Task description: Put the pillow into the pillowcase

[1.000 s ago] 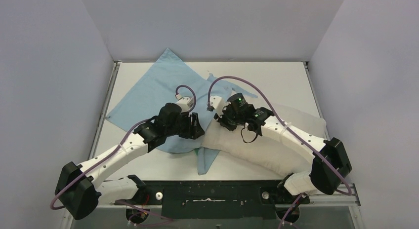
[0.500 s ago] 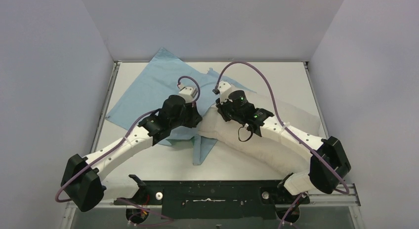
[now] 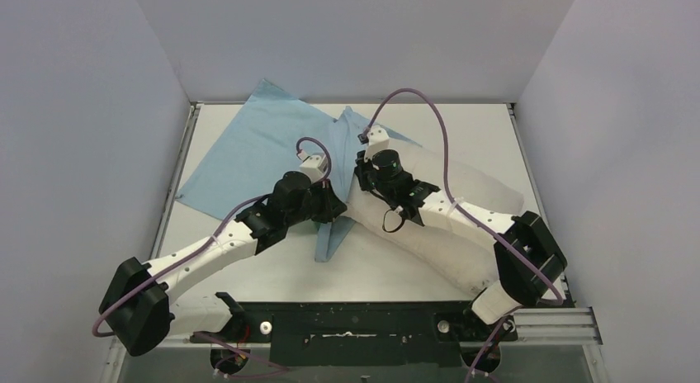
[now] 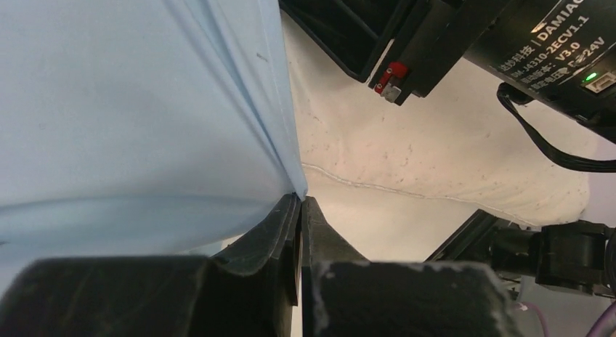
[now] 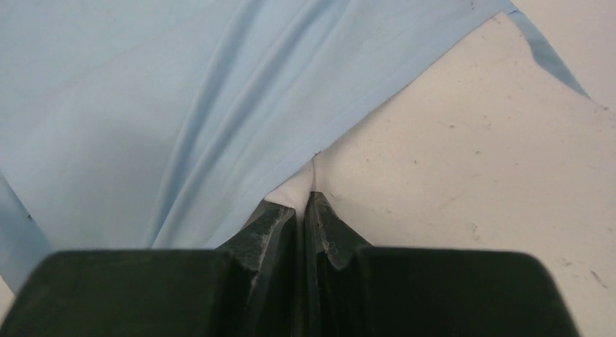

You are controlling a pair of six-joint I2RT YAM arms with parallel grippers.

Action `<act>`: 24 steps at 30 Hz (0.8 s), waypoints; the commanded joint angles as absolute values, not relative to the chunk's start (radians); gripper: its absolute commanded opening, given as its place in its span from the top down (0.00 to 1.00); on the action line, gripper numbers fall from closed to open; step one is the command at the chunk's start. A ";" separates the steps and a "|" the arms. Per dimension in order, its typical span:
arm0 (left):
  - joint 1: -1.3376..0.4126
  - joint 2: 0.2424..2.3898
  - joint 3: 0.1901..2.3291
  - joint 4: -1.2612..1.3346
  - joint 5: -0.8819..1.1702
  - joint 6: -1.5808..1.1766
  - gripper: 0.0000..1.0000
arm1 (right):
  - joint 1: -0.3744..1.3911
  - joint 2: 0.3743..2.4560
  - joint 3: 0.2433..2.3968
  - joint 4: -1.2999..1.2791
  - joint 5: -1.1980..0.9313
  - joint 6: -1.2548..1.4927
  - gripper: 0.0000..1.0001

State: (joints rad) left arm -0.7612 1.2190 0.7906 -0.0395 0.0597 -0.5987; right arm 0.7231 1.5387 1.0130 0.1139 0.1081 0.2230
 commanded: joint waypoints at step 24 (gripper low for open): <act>-0.681 1.244 0.486 0.158 -0.089 -0.610 0.36 | 0.700 1.531 1.085 0.338 0.183 0.370 1.00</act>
State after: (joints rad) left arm -0.6952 1.1645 0.5060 -0.0986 -0.1307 -0.6144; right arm 0.7055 1.5635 1.0325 0.1898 0.1360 0.3294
